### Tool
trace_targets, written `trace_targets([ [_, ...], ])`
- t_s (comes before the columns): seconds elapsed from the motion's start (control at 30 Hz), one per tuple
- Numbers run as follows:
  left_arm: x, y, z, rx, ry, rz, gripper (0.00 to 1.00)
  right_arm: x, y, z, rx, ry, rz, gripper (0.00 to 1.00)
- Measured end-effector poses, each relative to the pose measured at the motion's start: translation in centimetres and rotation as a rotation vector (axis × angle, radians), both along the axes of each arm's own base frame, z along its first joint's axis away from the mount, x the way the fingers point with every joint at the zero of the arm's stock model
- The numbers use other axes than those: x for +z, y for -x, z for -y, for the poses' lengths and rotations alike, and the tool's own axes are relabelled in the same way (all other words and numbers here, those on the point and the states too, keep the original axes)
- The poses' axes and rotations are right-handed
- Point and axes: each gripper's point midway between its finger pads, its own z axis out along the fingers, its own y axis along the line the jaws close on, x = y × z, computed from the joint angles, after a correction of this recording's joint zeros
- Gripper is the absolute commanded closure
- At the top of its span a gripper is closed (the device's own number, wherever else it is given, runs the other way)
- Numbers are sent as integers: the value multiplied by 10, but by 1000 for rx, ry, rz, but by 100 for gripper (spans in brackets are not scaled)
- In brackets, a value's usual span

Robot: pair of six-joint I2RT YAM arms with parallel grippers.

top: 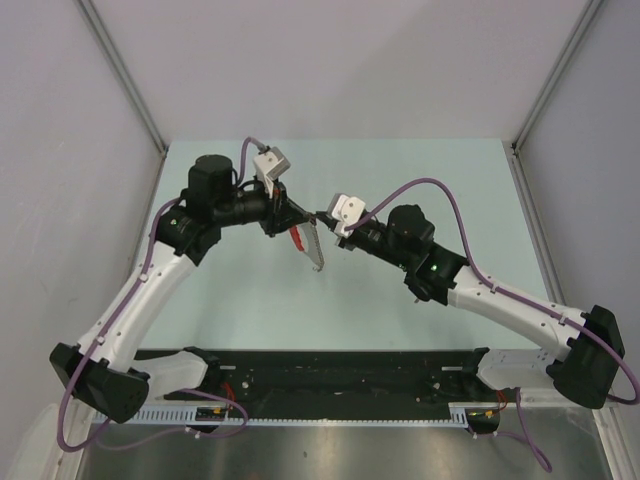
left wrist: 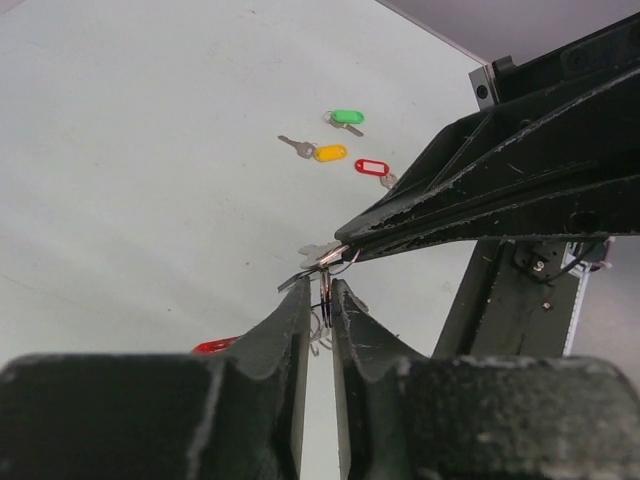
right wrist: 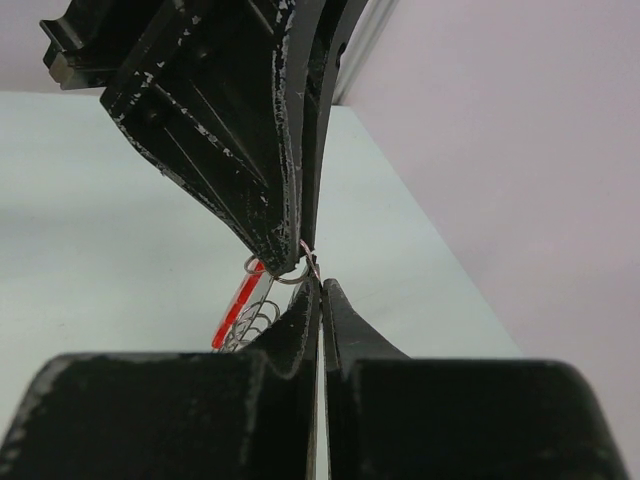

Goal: Put the keys on the keyring

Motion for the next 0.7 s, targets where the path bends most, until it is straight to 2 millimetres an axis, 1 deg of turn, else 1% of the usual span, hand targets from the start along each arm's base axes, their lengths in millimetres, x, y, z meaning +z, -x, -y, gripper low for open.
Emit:
trace_targets([
  [0.03,0,0,0,-3,1,-3,95,0,0,0,1,1,0,100],
  [0.07,-1,1,1,-6,2,-5,100,0,1,0,0,1,-1,100],
  [0.33,2,2,0,-3,6,1,100,-1,-1,1,-21,3,-3,100],
  [0.57,21,6,-5,28,52,81,100,9,2,1,-13,-27,12,100],
  [0.7,27,11,-8,56,104,106,100,13,6,-1,5,-39,19,100],
])
